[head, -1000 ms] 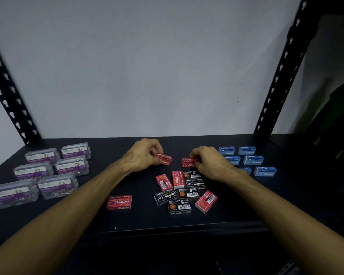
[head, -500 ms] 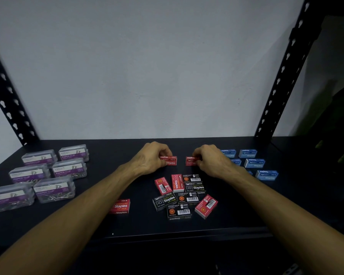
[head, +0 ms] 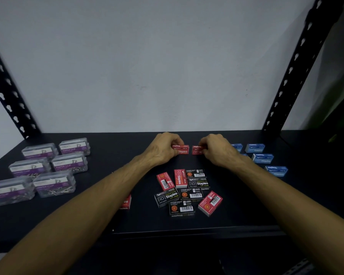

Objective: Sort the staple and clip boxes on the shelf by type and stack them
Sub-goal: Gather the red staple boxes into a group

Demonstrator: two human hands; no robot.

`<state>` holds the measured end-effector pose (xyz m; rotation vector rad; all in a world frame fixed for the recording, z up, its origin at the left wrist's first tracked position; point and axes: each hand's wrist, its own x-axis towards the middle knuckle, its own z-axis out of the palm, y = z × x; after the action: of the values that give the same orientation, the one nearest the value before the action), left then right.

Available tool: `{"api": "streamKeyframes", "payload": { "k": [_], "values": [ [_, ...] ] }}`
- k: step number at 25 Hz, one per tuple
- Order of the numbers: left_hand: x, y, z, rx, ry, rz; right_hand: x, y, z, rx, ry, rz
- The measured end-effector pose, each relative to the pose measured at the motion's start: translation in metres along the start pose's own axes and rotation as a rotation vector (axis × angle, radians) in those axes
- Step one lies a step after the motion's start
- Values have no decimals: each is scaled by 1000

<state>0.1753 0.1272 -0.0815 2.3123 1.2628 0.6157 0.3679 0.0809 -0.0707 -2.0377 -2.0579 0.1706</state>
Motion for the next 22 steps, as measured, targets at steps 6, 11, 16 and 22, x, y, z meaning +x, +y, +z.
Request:
{"api": "streamKeyframes", "payload": {
  "k": [6, 11, 16, 22],
  "values": [
    [1, 0, 0, 3, 7, -7, 1, 0, 1, 1, -1, 7],
    [-1, 0, 0, 15, 4, -26, -10, -6, -3, -57, 68, 19],
    [-25, 2, -19, 27, 97, 10, -35, -21, -14, -14, 194, -50],
    [-70, 2, -50, 53, -173, 15, -67, -47, -16, 157, -105, -210]
  ]
}}
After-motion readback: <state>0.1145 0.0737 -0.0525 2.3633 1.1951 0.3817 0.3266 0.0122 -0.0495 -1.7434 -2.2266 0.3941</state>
